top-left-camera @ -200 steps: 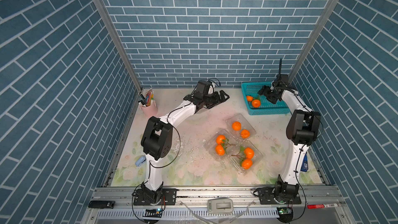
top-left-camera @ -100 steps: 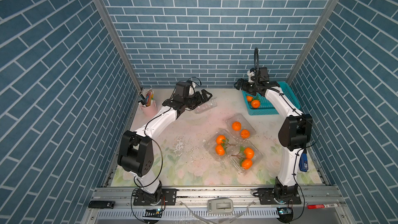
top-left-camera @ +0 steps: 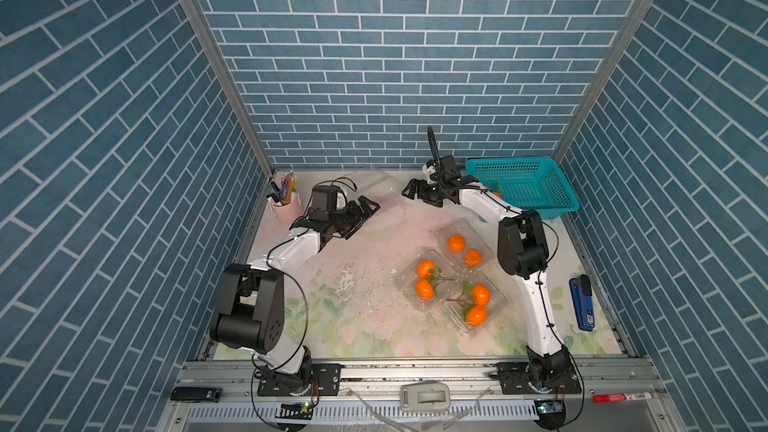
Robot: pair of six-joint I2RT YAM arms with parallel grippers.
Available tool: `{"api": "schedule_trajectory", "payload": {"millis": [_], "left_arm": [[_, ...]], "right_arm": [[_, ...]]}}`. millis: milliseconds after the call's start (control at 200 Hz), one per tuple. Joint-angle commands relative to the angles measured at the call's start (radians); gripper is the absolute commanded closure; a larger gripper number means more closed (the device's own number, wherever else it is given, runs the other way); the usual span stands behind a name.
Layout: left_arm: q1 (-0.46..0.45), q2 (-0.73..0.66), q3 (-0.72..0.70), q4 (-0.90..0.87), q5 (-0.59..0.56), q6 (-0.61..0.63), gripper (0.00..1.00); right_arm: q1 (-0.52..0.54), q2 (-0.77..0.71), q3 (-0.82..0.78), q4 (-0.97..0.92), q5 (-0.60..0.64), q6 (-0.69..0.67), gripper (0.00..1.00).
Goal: Take oranges out of containers
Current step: Move the packing box to the center of the board.
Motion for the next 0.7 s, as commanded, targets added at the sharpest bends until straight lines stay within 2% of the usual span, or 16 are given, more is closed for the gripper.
{"api": "schedule_trajectory", "payload": {"millis": [0,165,395,485,695], "left_arm": [[0.027,-0.024,-0.018,0.034,0.028,-0.006,0.01],[0.07,-0.041,-0.038,0.008,0.018,-0.017,0.01],[0.114,-0.093,-0.066,-0.017,0.012,-0.013,0.01],[0.117,-0.106,-0.065,-0.032,0.009,-0.003,0.01],[0.111,-0.068,-0.031,-0.02,0.015,-0.013,0.01]], "right_arm": [[0.042,0.033,0.068,0.069,-0.03,0.074,0.02],[0.105,0.116,0.16,0.149,-0.062,0.184,0.02],[0.153,0.211,0.366,0.089,-0.093,0.2,0.02],[0.149,0.157,0.327,0.06,-0.069,0.159,0.02],[0.119,-0.054,0.078,0.082,0.04,0.061,0.02]]}}
